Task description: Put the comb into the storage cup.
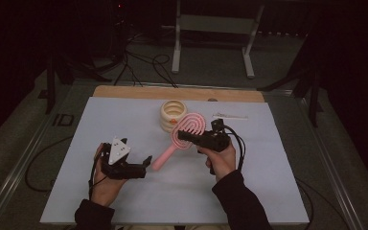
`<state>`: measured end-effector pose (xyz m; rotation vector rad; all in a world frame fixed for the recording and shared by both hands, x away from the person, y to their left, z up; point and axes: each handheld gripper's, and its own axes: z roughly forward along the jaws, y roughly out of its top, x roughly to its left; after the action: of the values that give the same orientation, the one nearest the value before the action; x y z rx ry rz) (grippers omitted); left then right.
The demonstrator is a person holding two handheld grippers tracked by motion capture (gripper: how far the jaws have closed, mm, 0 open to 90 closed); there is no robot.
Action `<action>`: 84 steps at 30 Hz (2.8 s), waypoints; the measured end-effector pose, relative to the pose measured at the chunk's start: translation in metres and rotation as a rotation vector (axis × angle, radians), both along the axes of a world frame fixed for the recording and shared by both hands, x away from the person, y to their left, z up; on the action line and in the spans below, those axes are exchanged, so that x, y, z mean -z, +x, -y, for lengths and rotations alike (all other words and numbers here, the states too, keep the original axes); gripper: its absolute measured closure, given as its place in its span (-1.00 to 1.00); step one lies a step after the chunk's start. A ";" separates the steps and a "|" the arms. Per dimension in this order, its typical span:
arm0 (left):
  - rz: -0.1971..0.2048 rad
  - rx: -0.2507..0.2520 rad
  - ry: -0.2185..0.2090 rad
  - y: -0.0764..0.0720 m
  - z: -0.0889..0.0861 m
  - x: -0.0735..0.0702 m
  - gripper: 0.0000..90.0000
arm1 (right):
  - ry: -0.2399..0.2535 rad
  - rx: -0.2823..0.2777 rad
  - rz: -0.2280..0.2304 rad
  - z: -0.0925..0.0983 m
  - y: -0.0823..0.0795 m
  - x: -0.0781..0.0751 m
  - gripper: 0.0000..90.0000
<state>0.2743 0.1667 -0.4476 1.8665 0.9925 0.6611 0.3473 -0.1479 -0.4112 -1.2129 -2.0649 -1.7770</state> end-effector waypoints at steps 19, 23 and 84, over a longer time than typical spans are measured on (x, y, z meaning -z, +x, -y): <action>0.017 -0.079 -0.073 -0.014 -0.048 0.033 -0.99 | -0.004 0.001 0.004 0.000 -0.001 -0.001 0.42; 0.026 -0.074 -0.077 -0.018 -0.050 0.038 -0.99 | -0.006 0.000 0.008 0.001 -0.001 -0.004 0.42; 0.033 -0.113 -0.123 -0.029 -0.060 0.040 -0.99 | 0.020 0.040 0.019 -0.003 0.014 -0.031 0.42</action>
<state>0.2449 0.2263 -0.4874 1.6976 1.0982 0.6798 0.3613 -0.1452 -0.3800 -1.2449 -2.0414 -1.8289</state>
